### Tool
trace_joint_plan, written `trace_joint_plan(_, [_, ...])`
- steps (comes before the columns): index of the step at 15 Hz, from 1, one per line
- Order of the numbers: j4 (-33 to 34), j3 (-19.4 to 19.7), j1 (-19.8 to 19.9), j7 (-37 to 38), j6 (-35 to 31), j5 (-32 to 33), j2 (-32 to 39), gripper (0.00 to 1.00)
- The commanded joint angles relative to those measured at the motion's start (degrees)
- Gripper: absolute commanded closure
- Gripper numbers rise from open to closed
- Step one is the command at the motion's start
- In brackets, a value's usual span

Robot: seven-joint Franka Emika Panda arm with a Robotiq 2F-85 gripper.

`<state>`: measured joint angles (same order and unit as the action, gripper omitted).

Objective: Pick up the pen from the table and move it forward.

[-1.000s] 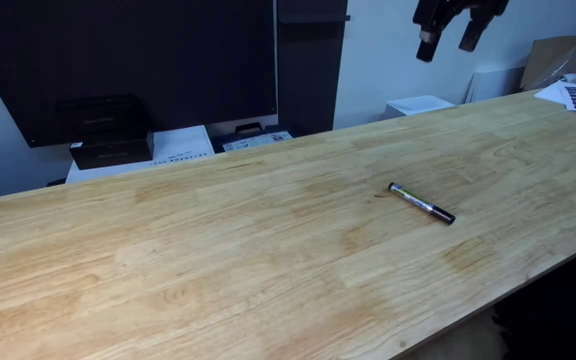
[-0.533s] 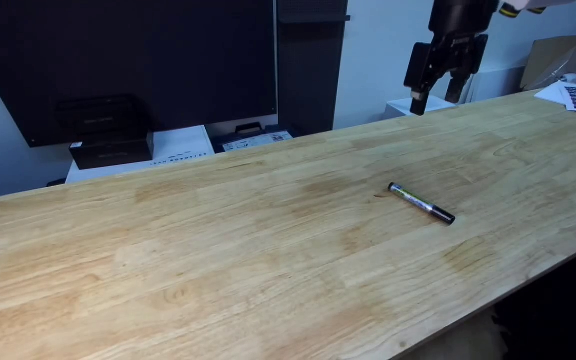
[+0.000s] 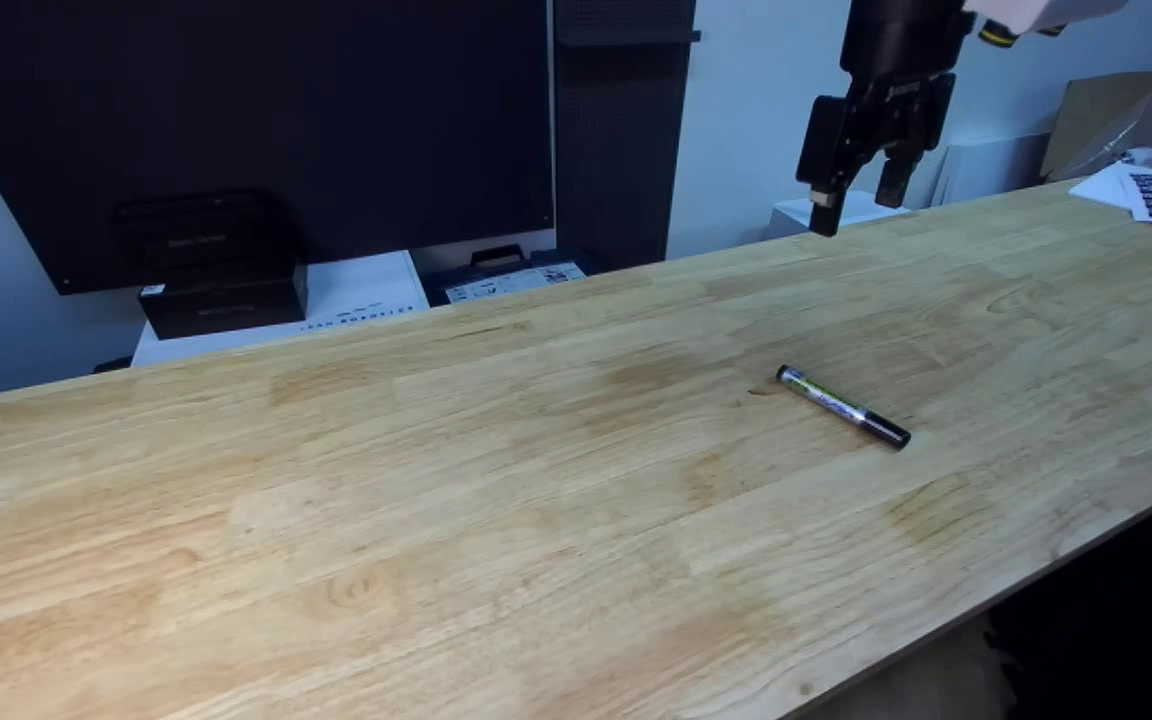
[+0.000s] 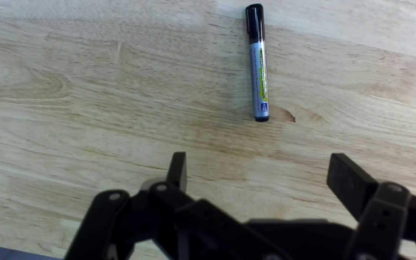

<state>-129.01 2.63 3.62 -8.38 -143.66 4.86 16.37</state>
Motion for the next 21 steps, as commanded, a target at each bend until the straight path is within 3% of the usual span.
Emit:
trace_joint_plan(1, [-2.96,0.40,-1.84,3.46,-5.53,3.09,0.61,0.00])
trace_joint_plan(9, [-9.45,-0.50,-2.72,2.58,-15.62,2.73,5.65,0.00])
trace_joint_plan(14, [-10.89,-0.06,-2.27,2.57,-17.24,2.29,9.43,0.00])
trace_joint_plan(21, [-7.61,-0.56,-0.28,1.27,-15.85,0.57,14.66,0.00])
